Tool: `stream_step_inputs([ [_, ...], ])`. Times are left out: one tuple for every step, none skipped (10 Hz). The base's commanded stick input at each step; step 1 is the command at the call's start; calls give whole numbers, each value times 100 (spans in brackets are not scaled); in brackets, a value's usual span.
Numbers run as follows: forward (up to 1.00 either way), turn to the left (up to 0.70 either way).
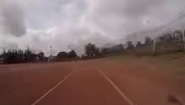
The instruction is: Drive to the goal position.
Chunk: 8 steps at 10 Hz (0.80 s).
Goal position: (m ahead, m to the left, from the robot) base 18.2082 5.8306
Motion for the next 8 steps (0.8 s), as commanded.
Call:
stream_step_inputs([
  [85,0],
  [85,0],
  [85,0],
  [85,0],
  [85,0],
  [85,0],
  [85,0],
  [85,0],
])
